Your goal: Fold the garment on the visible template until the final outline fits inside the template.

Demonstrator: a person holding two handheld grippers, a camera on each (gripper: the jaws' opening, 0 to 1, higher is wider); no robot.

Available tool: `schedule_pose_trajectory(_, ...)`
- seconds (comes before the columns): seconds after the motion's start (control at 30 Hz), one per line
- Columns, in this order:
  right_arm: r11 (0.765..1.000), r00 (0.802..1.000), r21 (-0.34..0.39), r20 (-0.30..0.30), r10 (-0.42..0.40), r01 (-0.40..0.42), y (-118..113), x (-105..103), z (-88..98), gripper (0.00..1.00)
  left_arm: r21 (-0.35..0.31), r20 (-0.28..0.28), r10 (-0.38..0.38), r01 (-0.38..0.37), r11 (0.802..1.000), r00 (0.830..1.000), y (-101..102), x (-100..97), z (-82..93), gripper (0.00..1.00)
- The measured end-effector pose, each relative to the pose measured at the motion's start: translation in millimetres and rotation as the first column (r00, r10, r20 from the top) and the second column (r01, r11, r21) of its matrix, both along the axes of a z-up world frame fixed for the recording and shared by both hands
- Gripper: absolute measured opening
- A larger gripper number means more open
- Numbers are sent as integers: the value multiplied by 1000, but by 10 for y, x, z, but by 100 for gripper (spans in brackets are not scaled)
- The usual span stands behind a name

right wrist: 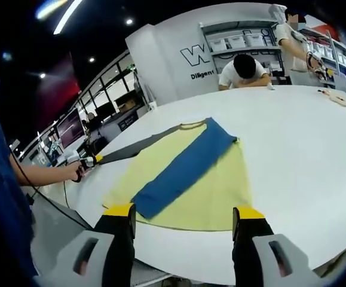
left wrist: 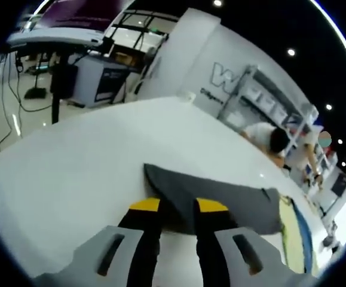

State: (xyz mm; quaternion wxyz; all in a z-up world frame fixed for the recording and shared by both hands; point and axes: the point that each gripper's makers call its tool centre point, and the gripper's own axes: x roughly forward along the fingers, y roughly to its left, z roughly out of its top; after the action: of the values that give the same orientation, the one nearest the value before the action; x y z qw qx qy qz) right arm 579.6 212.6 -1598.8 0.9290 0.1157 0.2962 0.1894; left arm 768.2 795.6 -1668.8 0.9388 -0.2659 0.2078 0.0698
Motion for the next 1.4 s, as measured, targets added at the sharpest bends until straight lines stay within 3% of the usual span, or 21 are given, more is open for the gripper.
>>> schedule_pose_trajectory(0.17, 1000, 1000, 0, -3, 7, -7, 3, -2, -17, 63, -11, 7, -1, 1, 1000, 1000, 2, 8, 1, 3)
schedule_pose_trajectory(0.33, 1000, 1000, 8, 0, 2, -2, 16, 0, -25, 63, -23, 18, 7, -7, 1000, 1000, 40, 47, 26, 3)
schedule_pose_trajectory(0.6, 999, 1000, 32, 2, -4, 4, 42, -34, -75, 62, -36, 56, -5, 7, 999, 998, 3, 85, 222, 3)
schedule_pose_trajectory(0.67, 999, 1000, 42, 5, -9, 9, 42, -55, -84, 62, -57, 93, -17, 22, 998, 996, -79, 111, 352, 3)
schedule_pose_trajectory(0.77, 998, 1000, 57, 9, -21, 20, 28, -73, -98, 62, -15, 107, -69, 71, 997, 992, -196, 154, 462, 3)
schedule_pose_trajectory(0.9, 997, 999, 69, 16, -37, 36, -29, -93, -119, 61, -18, 137, -105, 108, 994, 985, -353, 217, 633, 3)
schedule_pose_trajectory(1.1, 996, 998, 77, 25, -49, 47, -76, -110, -104, 61, 1, 151, -145, 147, 989, 978, -428, 285, 707, 3)
schedule_pose_trajectory(1.23, 994, 997, 91, 31, -69, 66, -140, -126, -117, 61, 44, 157, -214, 209, 977, 964, -598, 271, 795, 3)
schedule_pose_trajectory(1.27, 992, 996, 99, 34, -77, 73, -151, -145, -114, 61, 55, 164, -242, 236, 970, 956, -771, 298, 906, 3)
schedule_pose_trajectory(1.4, 989, 995, 114, 39, -96, 91, -190, -169, -117, 61, 106, 158, -312, 298, 949, 937, -960, 351, 1028, 3)
